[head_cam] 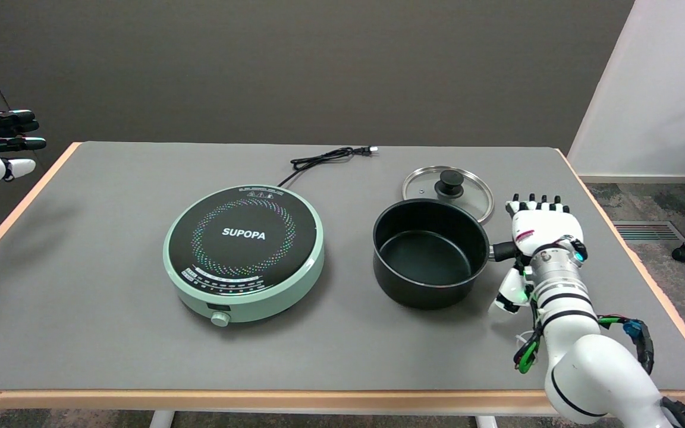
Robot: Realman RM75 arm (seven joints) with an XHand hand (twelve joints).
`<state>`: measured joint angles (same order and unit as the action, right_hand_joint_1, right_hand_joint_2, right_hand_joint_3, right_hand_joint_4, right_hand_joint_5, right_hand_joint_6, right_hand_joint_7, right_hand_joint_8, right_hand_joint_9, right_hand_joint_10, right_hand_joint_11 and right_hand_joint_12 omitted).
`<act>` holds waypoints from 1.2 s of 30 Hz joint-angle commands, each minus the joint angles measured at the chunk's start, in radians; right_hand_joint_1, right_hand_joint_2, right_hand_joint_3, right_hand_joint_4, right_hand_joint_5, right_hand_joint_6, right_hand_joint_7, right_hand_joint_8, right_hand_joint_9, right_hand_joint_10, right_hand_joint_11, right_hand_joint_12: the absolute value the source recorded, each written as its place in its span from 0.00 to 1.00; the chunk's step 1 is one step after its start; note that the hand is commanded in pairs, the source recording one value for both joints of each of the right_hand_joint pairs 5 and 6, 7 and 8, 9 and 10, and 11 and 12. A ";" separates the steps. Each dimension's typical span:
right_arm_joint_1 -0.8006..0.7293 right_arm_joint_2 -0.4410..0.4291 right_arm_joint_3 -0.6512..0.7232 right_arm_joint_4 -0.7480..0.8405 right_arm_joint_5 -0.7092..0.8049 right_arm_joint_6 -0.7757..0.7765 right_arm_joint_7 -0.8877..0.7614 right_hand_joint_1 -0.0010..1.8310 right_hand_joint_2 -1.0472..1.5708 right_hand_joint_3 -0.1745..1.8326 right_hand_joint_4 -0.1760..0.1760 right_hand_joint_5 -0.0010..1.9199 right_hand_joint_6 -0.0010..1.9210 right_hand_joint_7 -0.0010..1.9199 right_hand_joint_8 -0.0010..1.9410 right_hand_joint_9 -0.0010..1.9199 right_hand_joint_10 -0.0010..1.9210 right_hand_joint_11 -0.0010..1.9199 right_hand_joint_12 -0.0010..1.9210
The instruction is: Pick up the soup pot.
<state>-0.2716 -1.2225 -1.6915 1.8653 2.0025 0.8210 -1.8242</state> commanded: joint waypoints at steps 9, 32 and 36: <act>0.000 0.000 0.009 -0.004 0.048 -0.025 0.001 0.65 0.14 0.53 0.66 0.12 0.12 0.12 0.12 0.12 0.12 0.12 0.12; 0.024 0.010 0.017 -0.001 0.078 -0.031 0.000 0.62 0.09 0.94 1.00 0.19 0.19 0.19 0.19 0.19 0.19 0.19 0.19; 0.024 0.010 0.018 -0.001 0.080 -0.036 0.001 0.64 0.14 0.93 1.00 0.29 0.29 0.29 0.29 0.29 0.29 0.29 0.29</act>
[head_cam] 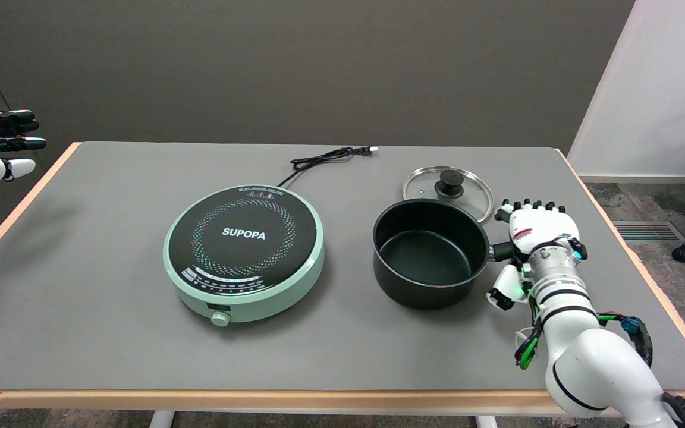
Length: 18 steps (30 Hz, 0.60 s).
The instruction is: Pick up the soup pot.
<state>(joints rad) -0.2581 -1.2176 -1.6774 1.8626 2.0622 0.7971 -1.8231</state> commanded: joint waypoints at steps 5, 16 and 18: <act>0.012 0.005 0.009 0.002 0.022 -0.014 0.000 0.64 0.17 0.92 1.00 0.38 0.38 0.38 0.38 0.38 0.38 0.38 0.38; 0.016 0.005 0.026 0.000 0.044 -0.030 0.000 0.62 0.19 0.81 1.00 0.42 0.42 0.42 0.41 0.42 0.42 0.42 0.42; 0.016 0.005 0.028 0.000 0.049 -0.033 0.000 0.62 0.20 0.78 0.99 0.43 0.43 0.43 0.42 0.43 0.43 0.43 0.43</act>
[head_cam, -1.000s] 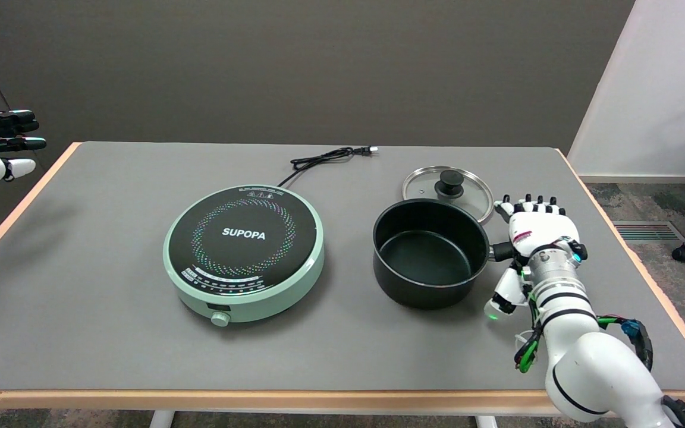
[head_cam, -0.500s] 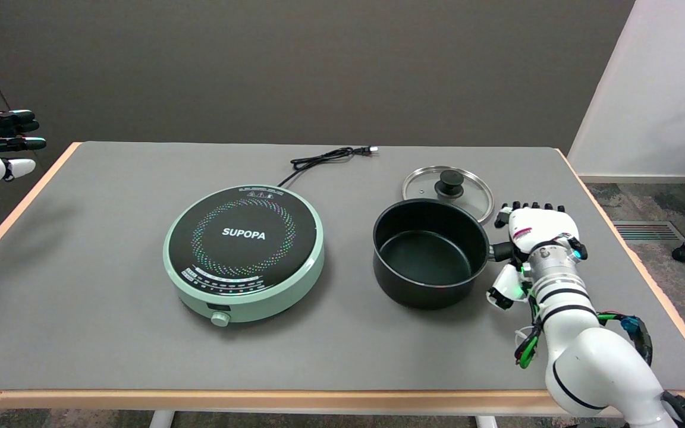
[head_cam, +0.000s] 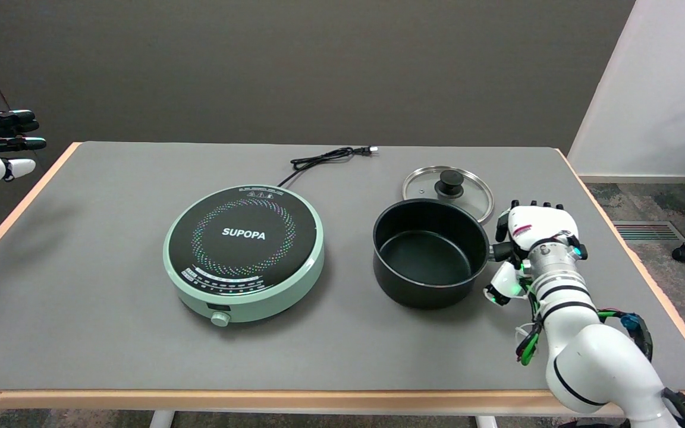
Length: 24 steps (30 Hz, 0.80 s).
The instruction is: Pick up the soup pot.
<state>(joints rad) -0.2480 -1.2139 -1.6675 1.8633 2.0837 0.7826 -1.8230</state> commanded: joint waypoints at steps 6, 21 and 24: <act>0.008 0.001 0.025 -0.002 0.070 -0.028 -0.003 0.59 0.22 0.80 1.00 0.44 0.44 0.44 0.43 0.44 0.44 0.44 0.44; -0.015 -0.018 0.015 0.001 0.046 -0.030 -0.001 0.61 0.21 0.86 1.00 0.42 0.42 0.42 0.42 0.42 0.42 0.42 0.42; -0.016 -0.018 0.014 0.003 0.045 -0.030 0.000 0.62 0.21 0.93 0.99 0.43 0.43 0.43 0.43 0.43 0.43 0.43 0.43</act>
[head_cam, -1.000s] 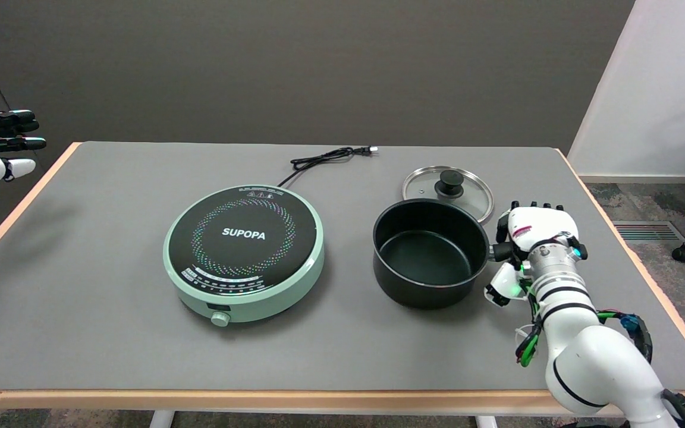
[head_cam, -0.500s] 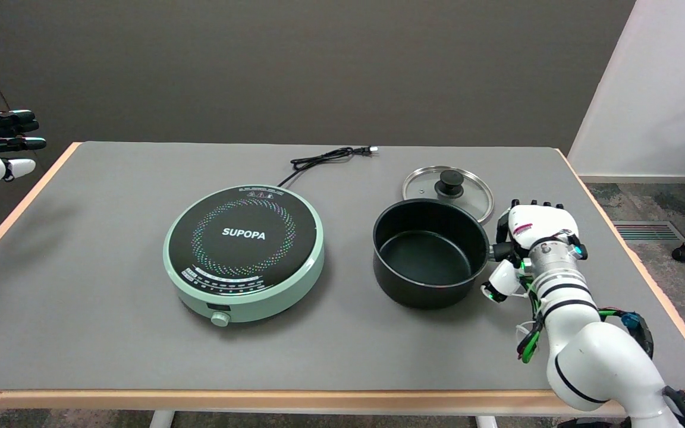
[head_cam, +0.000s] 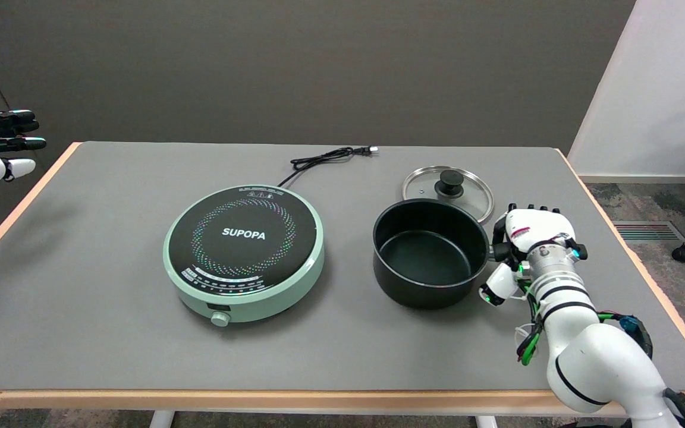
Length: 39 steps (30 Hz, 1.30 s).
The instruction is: Pick up the soup pot.
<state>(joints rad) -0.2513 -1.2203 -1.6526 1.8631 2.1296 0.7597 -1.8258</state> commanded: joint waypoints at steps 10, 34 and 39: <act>-0.013 -0.012 -0.001 0.003 0.006 -0.007 0.004 0.66 0.36 0.90 0.32 0.67 0.67 0.67 0.66 0.67 0.67 0.67 0.67; -0.011 -0.023 0.016 0.000 0.007 -0.033 0.039 0.64 0.69 0.44 0.41 0.98 0.98 0.98 0.97 0.98 0.98 0.98 0.98; -0.010 -0.023 0.041 -0.001 0.023 -0.062 0.039 0.65 0.64 0.56 0.37 0.95 0.95 0.95 0.94 0.95 0.95 0.95 0.95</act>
<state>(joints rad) -0.2657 -1.2419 -1.6457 1.8652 2.1342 0.7423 -1.8028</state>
